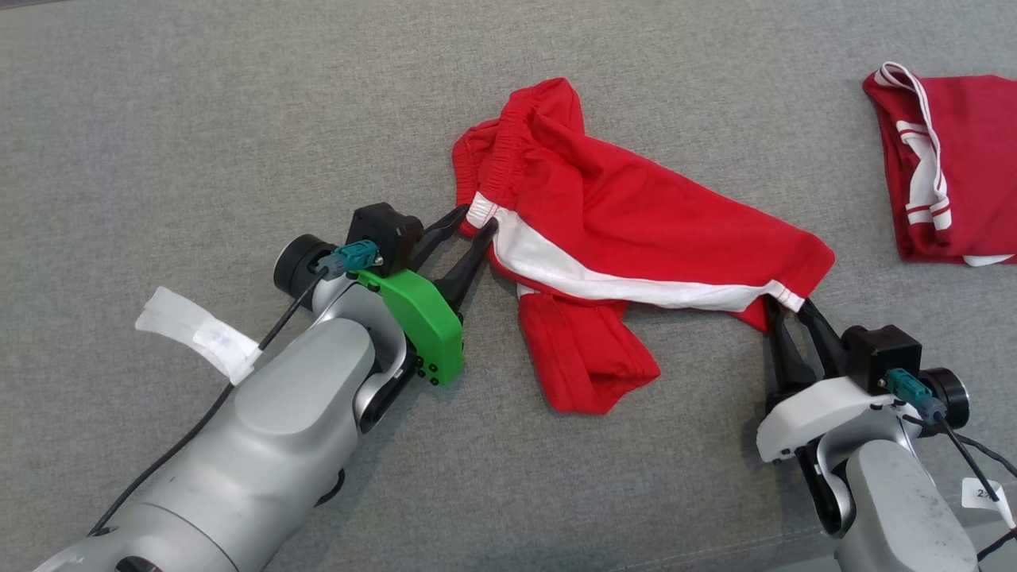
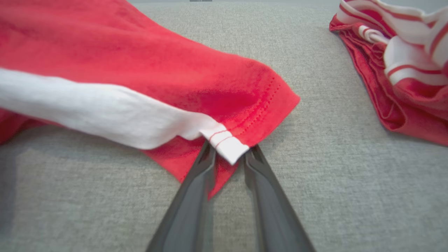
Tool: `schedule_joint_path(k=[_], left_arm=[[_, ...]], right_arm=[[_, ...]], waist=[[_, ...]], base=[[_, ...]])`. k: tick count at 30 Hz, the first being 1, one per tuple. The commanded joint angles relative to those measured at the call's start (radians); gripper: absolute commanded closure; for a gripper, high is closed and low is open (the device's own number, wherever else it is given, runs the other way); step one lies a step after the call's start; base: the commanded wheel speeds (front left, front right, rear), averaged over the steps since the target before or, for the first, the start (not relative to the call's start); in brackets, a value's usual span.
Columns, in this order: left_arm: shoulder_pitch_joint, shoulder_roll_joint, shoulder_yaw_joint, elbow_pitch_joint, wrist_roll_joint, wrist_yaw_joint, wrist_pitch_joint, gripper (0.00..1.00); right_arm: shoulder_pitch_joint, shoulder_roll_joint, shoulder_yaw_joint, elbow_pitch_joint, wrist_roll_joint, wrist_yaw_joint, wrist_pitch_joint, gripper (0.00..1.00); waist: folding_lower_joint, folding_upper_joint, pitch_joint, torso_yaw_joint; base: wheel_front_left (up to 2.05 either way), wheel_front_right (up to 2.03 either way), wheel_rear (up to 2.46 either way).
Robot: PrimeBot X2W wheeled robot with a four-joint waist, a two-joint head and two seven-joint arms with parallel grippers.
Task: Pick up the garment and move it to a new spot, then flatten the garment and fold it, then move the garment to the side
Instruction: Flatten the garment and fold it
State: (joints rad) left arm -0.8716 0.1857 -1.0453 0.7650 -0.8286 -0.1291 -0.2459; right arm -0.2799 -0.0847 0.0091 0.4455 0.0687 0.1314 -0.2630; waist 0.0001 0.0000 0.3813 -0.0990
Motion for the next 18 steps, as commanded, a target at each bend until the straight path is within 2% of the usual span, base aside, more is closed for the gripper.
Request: schedule_joint_path(k=[1, 2, 3, 4, 5, 7, 13, 18], left_arm=[[-0.02, 0.005, -0.014, 0.009, -0.017, -0.003, -0.006, 0.57], [-0.026, 0.003, -0.019, 0.01, -0.025, -0.003, -0.009, 0.64], [-0.029, 0.003, -0.025, 0.012, -0.032, -0.003, -0.01, 0.84], [-0.029, 0.003, -0.025, 0.012, -0.032, -0.003, -0.01, 0.84], [-0.03, 0.003, -0.034, 0.013, -0.035, -0.003, -0.012, 1.0], [-0.033, 0.005, -0.047, 0.013, -0.051, -0.003, -0.011, 1.0], [-0.048, 0.018, -0.077, -0.001, -0.096, -0.003, -0.017, 1.0], [-0.067, 0.056, -0.062, -0.065, -0.151, -0.003, -0.02, 1.0]], right_arm=[[-0.012, -0.007, 0.002, 0.004, 0.009, -0.001, -0.002, 0.65], [-0.014, -0.007, 0.003, 0.004, 0.009, -0.001, -0.002, 0.71], [-0.015, -0.006, 0.005, 0.002, 0.008, -0.001, -0.002, 0.82], [-0.015, -0.006, 0.005, 0.002, 0.008, -0.001, -0.002, 0.82], [-0.015, -0.006, 0.008, 0.001, 0.008, -0.001, -0.002, 0.89], [-0.016, -0.005, 0.012, -0.001, 0.009, -0.001, -0.002, 1.0], [-0.009, -0.015, 0.038, -0.027, 0.027, -0.001, -0.002, 1.0], [0.009, -0.051, 0.056, -0.117, 0.078, -0.001, -0.002, 1.0]], waist=[[-0.0001, 0.0, 0.0, -0.009], [-0.0001, 0.0, 0.002, -0.012], [-0.0001, 0.0, 0.003, -0.014], [-0.0001, 0.0, 0.003, -0.014], [-0.0001, 0.0, 0.003, -0.016], [-0.0001, 0.0, 0.005, -0.021], [-0.0001, 0.0, -0.005, -0.023], [-0.0001, 0.0, -0.031, -0.014]], base=[[0.0, 0.0, 0.0], [0.0, 0.0, 0.0], [0.0, 0.0, 0.0], [0.0, 0.0, 0.0], [0.0, 0.0, 0.0], [0.0, 0.0, 0.0], [0.0, 0.0, 0.0], [0.0, 0.0, 0.0]])
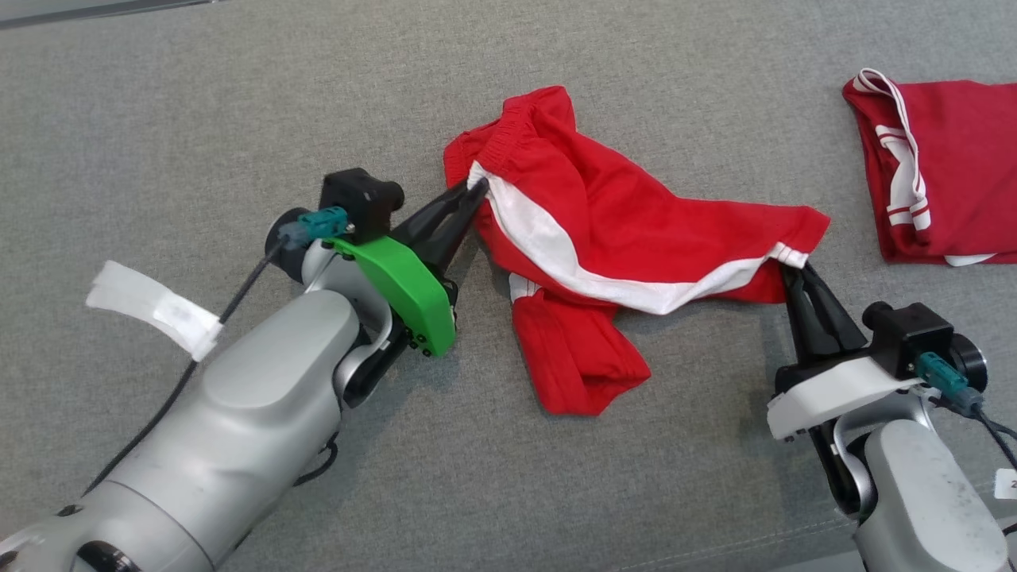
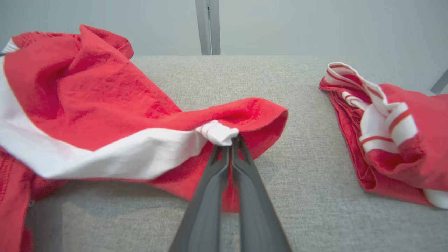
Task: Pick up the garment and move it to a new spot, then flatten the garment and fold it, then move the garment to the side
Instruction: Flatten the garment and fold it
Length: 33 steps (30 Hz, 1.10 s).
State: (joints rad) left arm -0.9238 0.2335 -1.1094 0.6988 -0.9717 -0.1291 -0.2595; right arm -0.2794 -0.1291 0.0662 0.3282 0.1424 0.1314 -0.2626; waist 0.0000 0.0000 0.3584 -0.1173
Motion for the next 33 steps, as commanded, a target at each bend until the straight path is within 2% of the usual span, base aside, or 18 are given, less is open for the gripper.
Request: schedule_joint_path(k=[1, 4, 9, 13, 15, 17, 19, 20, 25, 27, 29, 33], left_arm=[[-0.019, 0.021, 0.012, -0.02, -0.025, -0.003, -0.006, 1.0], [-0.045, 0.074, 0.035, -0.102, -0.074, -0.003, 0.011, 1.0], [-0.148, 0.187, 0.084, -0.227, -0.122, 0.002, 0.108, 1.0], [-0.275, 0.287, 0.151, -0.329, -0.164, 0.035, 0.224, 1.0], [-0.354, 0.333, 0.179, -0.358, -0.163, 0.061, 0.285, 1.0], [-0.437, 0.362, 0.202, -0.364, -0.165, 0.079, 0.341, 1.0], [-0.527, 0.385, 0.229, -0.344, -0.147, 0.095, 0.374, 1.0], [-0.599, 0.384, 0.243, -0.304, -0.12, 0.105, 0.375, 1.0], [-0.815, 0.356, 0.269, -0.165, -0.023, 0.1, 0.313, 1.0], [-0.875, 0.329, 0.283, -0.107, 0.014, 0.108, 0.246, 1.0], [-0.919, 0.307, 0.286, -0.06, 0.029, 0.086, 0.195, 1.0], [-0.897, 0.284, 0.266, 0.022, 0.052, 0.049, 0.124, 1.0]], right_arm=[[0.01, -0.02, 0.006, -0.024, 0.018, -0.001, -0.003, 1.0], [0.008, -0.069, 0.031, -0.111, 0.085, -0.001, 0.015, 1.0], [-0.066, -0.163, 0.059, -0.327, 0.24, -0.001, 0.141, 1.0], [-0.219, -0.214, 0.045, -0.454, 0.36, -0.001, 0.279, 1.0], [-0.339, -0.235, 0.023, -0.464, 0.386, -0.001, 0.357, 1.0], [-0.485, -0.232, 0.024, -0.434, 0.394, -0.001, 0.429, 1.0], [-0.644, -0.199, 0.035, -0.376, 0.404, -0.001, 0.486, 1.0], [-0.796, -0.162, 0.032, -0.287, 0.387, -0.001, 0.509, 1.0], [-1.174, -0.037, -0.046, -0.049, 0.262, -0.001, 0.486, 1.0], [-1.28, 0.007, -0.085, 0.036, 0.204, -0.001, 0.444, 1.0], [-1.36, 0.033, -0.1, 0.103, 0.159, -0.001, 0.395, 1.0], [-1.363, 0.062, -0.076, 0.205, 0.145, -0.001, 0.321, 1.0]], waist=[[0.0, 0.0, -0.013, 0.005], [0.0, 0.0, -0.024, 0.013], [0.0, 0.0, 0.005, 0.024], [0.0, 0.0, 0.081, 0.023], [0.0, 0.0, 0.135, 0.024], [0.0, 0.0, 0.196, 0.026], [0.0, 0.0, 0.25, 0.026], [0.0, 0.0, 0.279, 0.032], [0.0, 0.0, 0.39, 0.046], [0.0, 0.0, 0.431, 0.049], [0.0, 0.0, 0.471, 0.041], [0.0, 0.0, 0.486, 0.032]], base=[[0.0, 0.0, 0.0], [0.0, 0.0, 0.0], [0.0, 0.0, 0.0], [0.0, 0.0, 0.0], [0.0, 0.0, 0.0], [0.0, 0.0, 0.0], [0.0, 0.0, 0.0], [0.0, 0.0, 0.0], [0.0, 0.0, 0.0], [0.0, 0.0, 0.0], [0.0, 0.0, 0.0], [0.0, 0.0, 0.0]])
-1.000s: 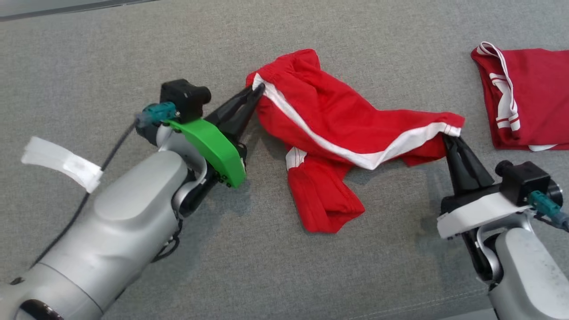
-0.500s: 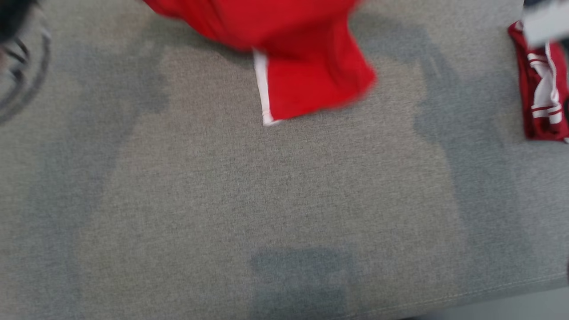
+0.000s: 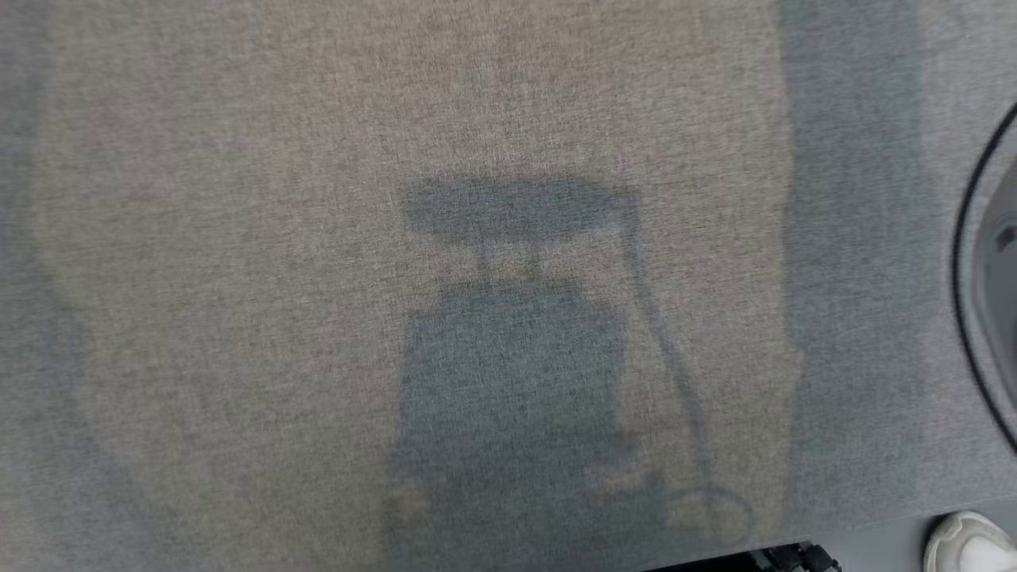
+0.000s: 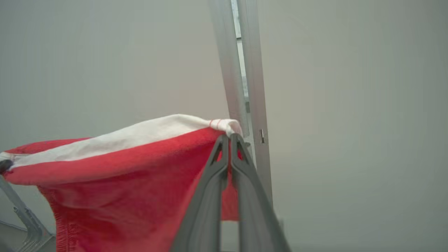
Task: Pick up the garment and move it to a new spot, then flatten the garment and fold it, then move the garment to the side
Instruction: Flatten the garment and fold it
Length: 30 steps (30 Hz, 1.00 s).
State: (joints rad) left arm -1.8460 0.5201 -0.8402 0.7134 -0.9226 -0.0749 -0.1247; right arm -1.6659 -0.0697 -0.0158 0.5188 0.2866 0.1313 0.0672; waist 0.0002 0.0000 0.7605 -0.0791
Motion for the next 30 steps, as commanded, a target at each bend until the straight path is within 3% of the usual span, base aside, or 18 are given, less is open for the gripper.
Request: schedule_joint_path(k=[1, 5, 10, 16, 21, 25, 30], left_arm=[[0.046, -0.011, -0.007, 0.034, 0.001, -0.016, -0.034, 1.0], [0.147, -0.044, -0.019, 0.099, -0.043, -0.043, -0.088, 1.0], [0.32, -0.04, -0.022, 0.081, -0.095, -0.056, -0.129, 1.0], [0.609, 0.031, -0.021, -0.115, -0.132, -0.056, -0.137, 1.0], [0.858, 0.084, 0.031, -0.313, -0.137, -0.053, -0.139, 1.0], [1.096, 0.1, 0.055, -0.466, -0.124, -0.007, -0.139, 1.0], [1.409, 0.098, 0.088, -0.666, -0.168, 0.09, -0.139, 1.0]], right_arm=[[0.042, 0.008, 0.021, 0.041, 0.009, -0.001, -0.032, 1.0], [0.137, 0.009, 0.09, 0.104, 0.064, -0.001, -0.098, 1.0], [0.315, -0.055, 0.166, 0.078, 0.167, -0.001, -0.158, 1.0], [0.636, -0.165, 0.231, -0.07, 0.307, -0.001, -0.214, 1.0], [0.963, -0.26, 0.176, -0.255, 0.395, -0.002, -0.246, 1.0], [1.238, -0.296, 0.125, -0.393, 0.455, -0.003, -0.259, 1.0], [1.538, -0.29, 0.046, -0.529, 0.484, -0.003, -0.265, 1.0]], waist=[[-0.0002, 0.0, 0.082, -0.009], [-0.0002, 0.0, 0.08, -0.011], [-0.0002, 0.0, 0.053, 0.004], [-0.0002, 0.0, -0.082, 0.024], [-0.0002, 0.0, -0.207, 0.06], [-0.0002, 0.0, -0.304, 0.075], [-0.0002, 0.0, -0.389, 0.078]], base=[[0.0, 0.0, 0.0], [0.0, 0.0, 0.0], [0.0, 0.0, 0.0], [0.0, 0.0, 0.0], [0.0, 0.0, 0.0], [0.0, 0.0, 0.0], [0.0, 0.0, 0.0]])
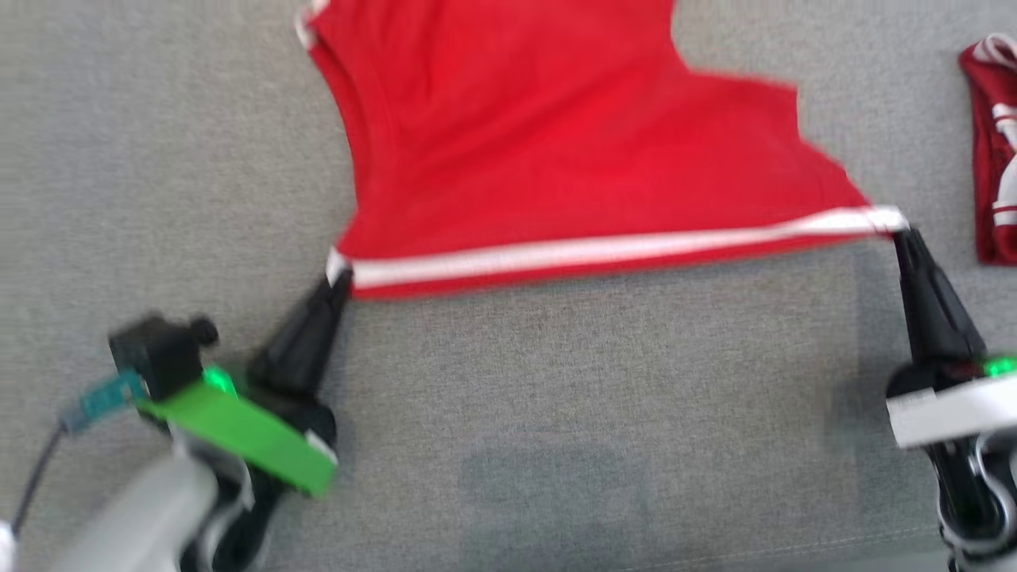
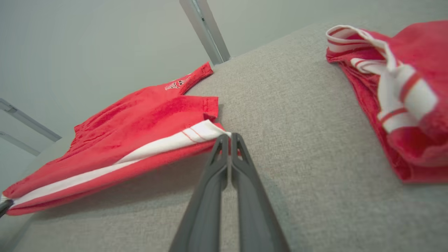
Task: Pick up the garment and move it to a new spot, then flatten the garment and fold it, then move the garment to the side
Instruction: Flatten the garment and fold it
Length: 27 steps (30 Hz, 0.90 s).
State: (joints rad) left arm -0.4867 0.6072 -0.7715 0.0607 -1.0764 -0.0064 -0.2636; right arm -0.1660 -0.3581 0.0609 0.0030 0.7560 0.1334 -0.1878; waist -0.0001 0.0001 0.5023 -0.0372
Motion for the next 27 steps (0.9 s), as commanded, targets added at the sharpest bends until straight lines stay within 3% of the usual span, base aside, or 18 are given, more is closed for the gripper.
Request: schedule_joint_path(k=[1, 7, 11, 18, 27], left_arm=[[0.11, 0.002, 0.029, -0.053, -0.033, 0.038, 0.0, 1.0], [0.366, -0.036, 0.118, -0.21, -0.061, 0.092, -0.003, 1.0], [0.392, -0.013, 0.133, -0.255, -0.052, 0.101, -0.004, 1.0], [0.229, 0.001, 0.178, -0.287, -0.078, 0.112, 0.084, 1.0], [-0.11, -0.099, 0.148, -0.101, -0.062, 0.136, 0.251, 1.0]], right_arm=[[0.093, 0.005, -0.046, -0.041, 0.017, -0.005, -0.008, 1.0], [0.387, 0.075, -0.186, -0.231, 0.039, -0.007, 0.009, 1.0], [0.415, 0.086, -0.212, -0.31, 0.038, -0.007, 0.047, 1.0], [0.095, 0.084, -0.151, -0.271, -0.025, -0.005, 0.173, 1.0], [-0.348, 0.076, -0.141, -0.014, -0.098, -0.004, 0.27, 1.0]], waist=[[0.0001, -0.0001, -0.141, 0.037], [0.0001, -0.0001, -0.165, 0.052], [0.0001, -0.0001, -0.154, 0.048], [0.0001, -0.0001, -0.055, 0.049], [0.0001, -0.0001, 0.09, 0.11]], base=[[0.0, 0.0, 0.0], [0.0, 0.0, 0.0], [0.0, 0.0, 0.0], [0.0, 0.0, 0.0], [0.0, 0.0, 0.0]])
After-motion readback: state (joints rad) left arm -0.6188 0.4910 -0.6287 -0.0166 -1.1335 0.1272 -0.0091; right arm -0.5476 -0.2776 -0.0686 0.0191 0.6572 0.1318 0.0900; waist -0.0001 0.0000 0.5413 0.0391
